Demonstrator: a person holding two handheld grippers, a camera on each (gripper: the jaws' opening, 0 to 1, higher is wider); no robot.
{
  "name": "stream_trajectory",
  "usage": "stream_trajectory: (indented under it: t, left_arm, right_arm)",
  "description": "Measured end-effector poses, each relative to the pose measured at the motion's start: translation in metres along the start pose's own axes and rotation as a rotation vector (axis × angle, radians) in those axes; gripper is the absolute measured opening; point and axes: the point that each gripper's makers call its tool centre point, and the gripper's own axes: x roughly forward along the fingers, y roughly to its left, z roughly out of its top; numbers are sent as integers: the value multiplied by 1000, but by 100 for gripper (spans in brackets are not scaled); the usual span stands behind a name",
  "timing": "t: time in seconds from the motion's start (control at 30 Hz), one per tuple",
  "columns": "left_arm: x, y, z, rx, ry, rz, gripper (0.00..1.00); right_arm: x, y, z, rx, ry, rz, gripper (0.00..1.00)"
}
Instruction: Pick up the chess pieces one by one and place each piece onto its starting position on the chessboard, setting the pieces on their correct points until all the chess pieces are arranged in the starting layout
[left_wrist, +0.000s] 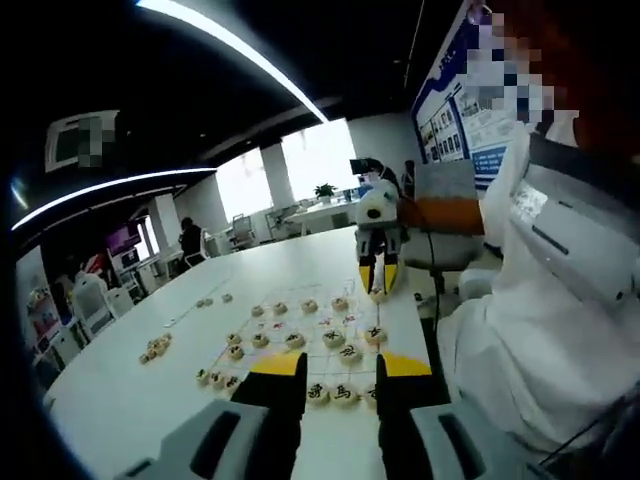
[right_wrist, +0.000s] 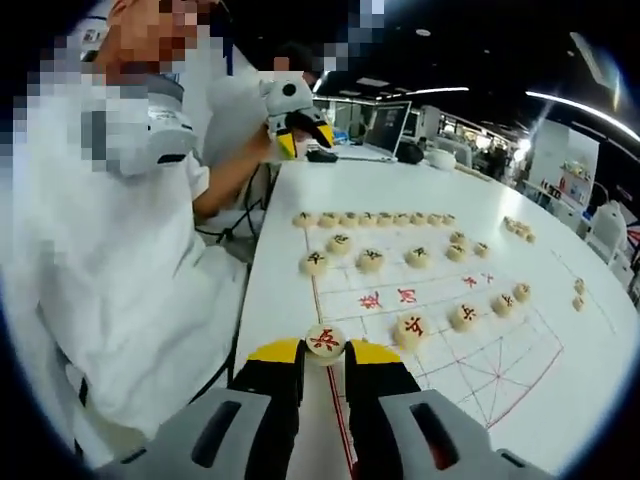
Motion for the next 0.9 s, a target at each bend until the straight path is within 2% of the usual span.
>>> stream_trajectory:
  t: [0.2, 0.27, 0.3, 0.37, 0.5, 0.67, 0.7, 0.9]
  left_arm:
    - [1, -3, 1, 2, -4, -10, 30]
    - [1, -2, 1, 2, -3, -8, 30]
    - [1, -2, 1, 2, -3, -7, 30]
    - [0, -1, 1, 1, -4, -5, 30]
    - [-1, 3, 1, -10, -7, 6, 30]
    - [-5, 22, 0, -81, -25, 65, 30]
    - [-8, 31, 0, -108, -32, 99, 30]
    - [-17, 49, 1, -158, -59, 156, 30]
  right_arm:
    - [-5, -3, -5, 42, -1, 3, 19]
    - [-4, 0, -7, 49, 14, 11, 26]
    - [-4, -1, -6, 48, 14, 8, 34]
    - [-7, -4, 3, 55, -24, 2, 40]
    - [-19, -11, 39, 65, -163, -20, 40]
    - [-33, -38, 62, 84, -235, -100, 40]
    - [-38, -52, 68, 100, -255, -140, 40]
    - [-36, -101, 86, 154, -258, -297, 41]
